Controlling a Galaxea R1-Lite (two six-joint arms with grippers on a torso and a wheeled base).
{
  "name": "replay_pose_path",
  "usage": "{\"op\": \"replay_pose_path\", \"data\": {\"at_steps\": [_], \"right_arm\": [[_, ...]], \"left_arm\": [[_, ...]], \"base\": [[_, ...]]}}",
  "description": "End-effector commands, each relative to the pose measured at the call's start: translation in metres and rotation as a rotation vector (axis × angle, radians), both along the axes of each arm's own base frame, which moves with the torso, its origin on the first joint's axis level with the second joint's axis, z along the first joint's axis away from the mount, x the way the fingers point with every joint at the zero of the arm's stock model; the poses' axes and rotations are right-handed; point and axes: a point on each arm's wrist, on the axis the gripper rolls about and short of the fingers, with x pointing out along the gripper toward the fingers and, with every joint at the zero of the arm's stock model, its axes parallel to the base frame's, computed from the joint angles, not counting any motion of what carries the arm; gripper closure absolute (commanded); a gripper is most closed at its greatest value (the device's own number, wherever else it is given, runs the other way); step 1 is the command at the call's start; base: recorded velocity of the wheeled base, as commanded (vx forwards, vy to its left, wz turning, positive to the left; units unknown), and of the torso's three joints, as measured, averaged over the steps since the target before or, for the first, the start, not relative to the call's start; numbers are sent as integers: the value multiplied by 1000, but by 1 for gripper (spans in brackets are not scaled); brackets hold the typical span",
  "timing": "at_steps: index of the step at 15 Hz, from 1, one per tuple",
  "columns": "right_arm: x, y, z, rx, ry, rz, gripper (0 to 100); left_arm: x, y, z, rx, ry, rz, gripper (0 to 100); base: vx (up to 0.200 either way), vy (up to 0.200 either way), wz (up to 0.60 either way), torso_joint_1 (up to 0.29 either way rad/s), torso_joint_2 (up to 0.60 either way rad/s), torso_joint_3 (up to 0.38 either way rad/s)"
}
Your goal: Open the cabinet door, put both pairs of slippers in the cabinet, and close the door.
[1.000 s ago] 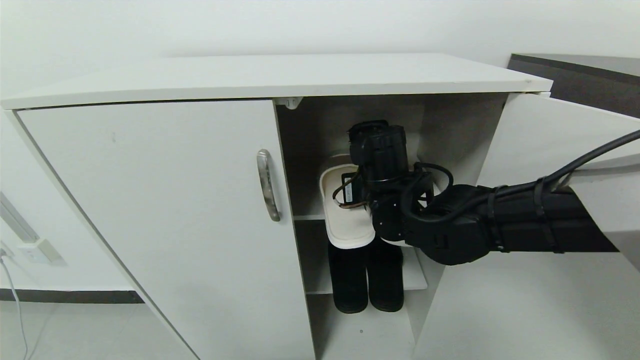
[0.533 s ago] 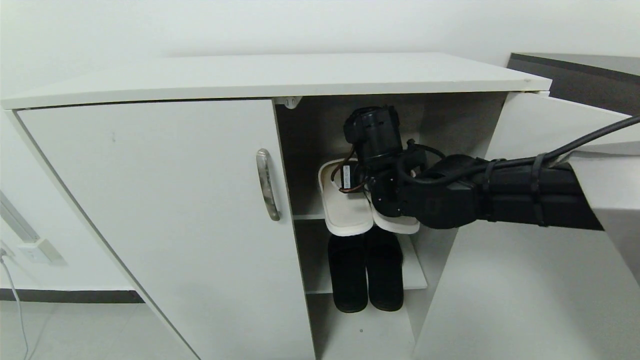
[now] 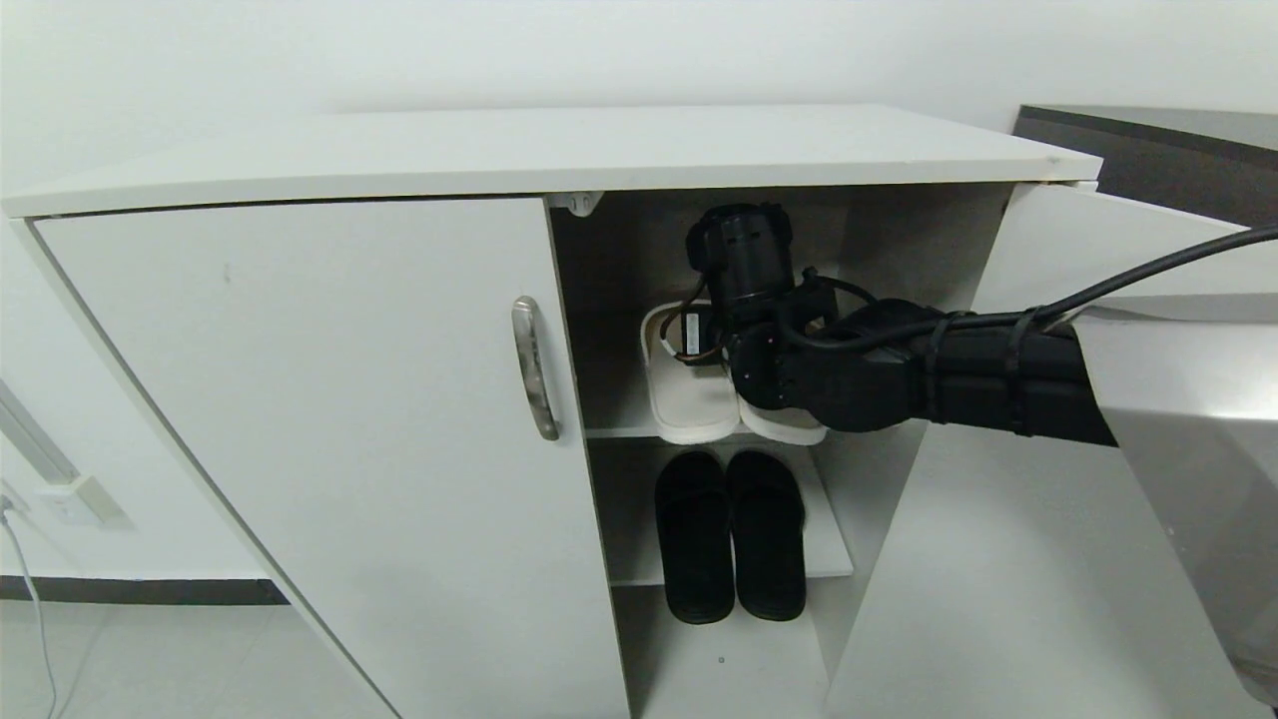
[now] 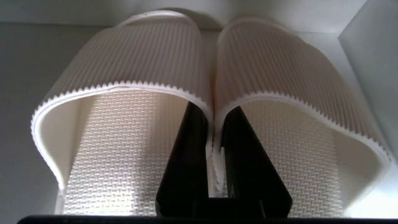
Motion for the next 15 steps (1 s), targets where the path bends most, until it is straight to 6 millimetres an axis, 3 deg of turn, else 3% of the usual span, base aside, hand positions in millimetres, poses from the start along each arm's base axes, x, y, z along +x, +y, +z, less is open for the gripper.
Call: {"op": "replay_pose_path", "data": {"at_steps": [1,9,10,15], "right_arm": [[1,0,-1,-1,-1,-3,100],[7,1,-9,-22,1,-56,100],[7,1,-9,-22,1,-56,0],[4,1,-12,-35,13,-53,0]], "left_arm": [[0,0,0,-1,2,1,100],[0,0,0,-1,1,1,100],[0,0,0,-1,2,1,100],[0,0,0,-1,1,1,100]], "base": [[0,0,0,0,0,0],[0,0,0,0,0,0],[0,0,0,0,0,0],[0,0,0,0,0,0]]}}
